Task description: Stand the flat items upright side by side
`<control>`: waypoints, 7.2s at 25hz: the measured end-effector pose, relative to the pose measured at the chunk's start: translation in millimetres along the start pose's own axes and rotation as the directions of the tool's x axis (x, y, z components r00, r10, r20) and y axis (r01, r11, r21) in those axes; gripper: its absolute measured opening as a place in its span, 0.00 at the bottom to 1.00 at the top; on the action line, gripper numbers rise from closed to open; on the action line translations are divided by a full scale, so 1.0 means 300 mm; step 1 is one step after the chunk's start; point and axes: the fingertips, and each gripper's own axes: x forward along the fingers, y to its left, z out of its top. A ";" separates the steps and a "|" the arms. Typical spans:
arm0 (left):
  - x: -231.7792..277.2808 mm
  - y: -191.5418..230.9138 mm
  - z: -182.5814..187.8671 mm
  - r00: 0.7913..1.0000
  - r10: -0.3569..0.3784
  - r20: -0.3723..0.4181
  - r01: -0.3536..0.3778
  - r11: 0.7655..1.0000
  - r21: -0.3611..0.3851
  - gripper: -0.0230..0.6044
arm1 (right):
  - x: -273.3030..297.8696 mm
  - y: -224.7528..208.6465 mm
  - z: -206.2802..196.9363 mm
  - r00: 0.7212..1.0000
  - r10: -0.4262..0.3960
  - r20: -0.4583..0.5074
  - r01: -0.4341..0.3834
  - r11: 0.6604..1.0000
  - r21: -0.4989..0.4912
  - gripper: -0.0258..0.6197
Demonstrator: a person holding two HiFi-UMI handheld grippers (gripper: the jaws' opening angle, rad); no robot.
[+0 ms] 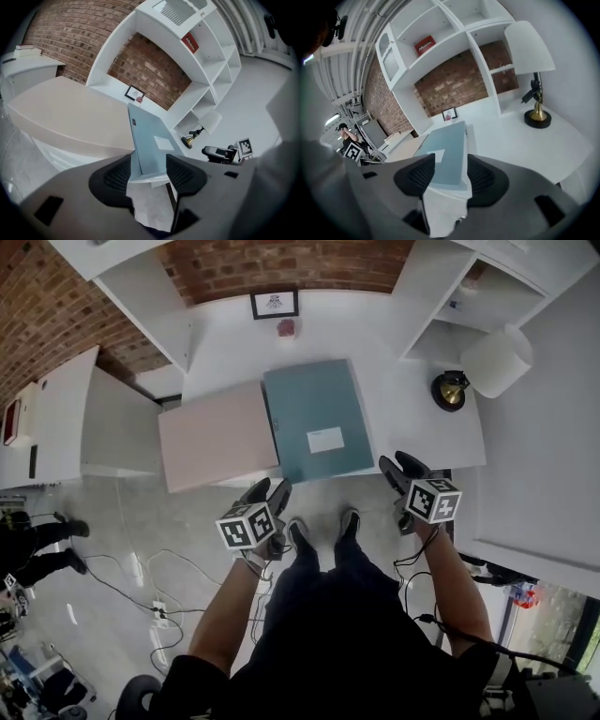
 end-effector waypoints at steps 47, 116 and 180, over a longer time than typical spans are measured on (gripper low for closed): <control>-0.063 -0.464 0.537 0.965 -0.250 0.078 0.136 0.733 0.667 0.54 | -0.090 0.248 0.395 0.986 0.163 0.043 -0.116 0.841 -0.529 0.54; 0.256 -0.493 0.650 0.975 -0.180 0.132 0.082 0.838 0.540 0.53 | 0.136 -0.029 0.611 0.985 0.130 0.109 -0.051 0.839 -0.542 0.49; 0.447 -0.210 0.894 0.964 -0.265 0.022 0.227 0.863 0.452 0.43 | 0.415 -0.425 1.008 0.802 -0.467 0.373 0.546 0.826 -0.140 0.43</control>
